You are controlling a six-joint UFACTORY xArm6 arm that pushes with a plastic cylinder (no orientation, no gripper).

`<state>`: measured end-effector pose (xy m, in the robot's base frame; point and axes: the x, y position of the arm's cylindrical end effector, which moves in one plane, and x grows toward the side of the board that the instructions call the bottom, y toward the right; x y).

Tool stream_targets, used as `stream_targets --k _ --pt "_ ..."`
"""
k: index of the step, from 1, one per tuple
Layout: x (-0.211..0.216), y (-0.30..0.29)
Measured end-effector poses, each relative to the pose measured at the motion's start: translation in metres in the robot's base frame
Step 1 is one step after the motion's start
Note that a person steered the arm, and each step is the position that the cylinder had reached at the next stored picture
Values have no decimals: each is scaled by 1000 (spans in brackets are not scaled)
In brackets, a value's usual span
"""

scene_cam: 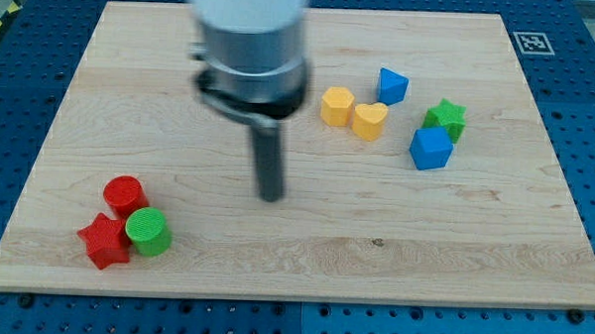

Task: Move the arm to the right top of the blue cube

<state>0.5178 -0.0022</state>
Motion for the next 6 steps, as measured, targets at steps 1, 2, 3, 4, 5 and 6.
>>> stream_targets --k 1,2,3,4,5,6 --pt "0 102" --pt "2 210" --pt "1 287" --pt "-23 299" --pt "-41 281" --pt "-46 271"
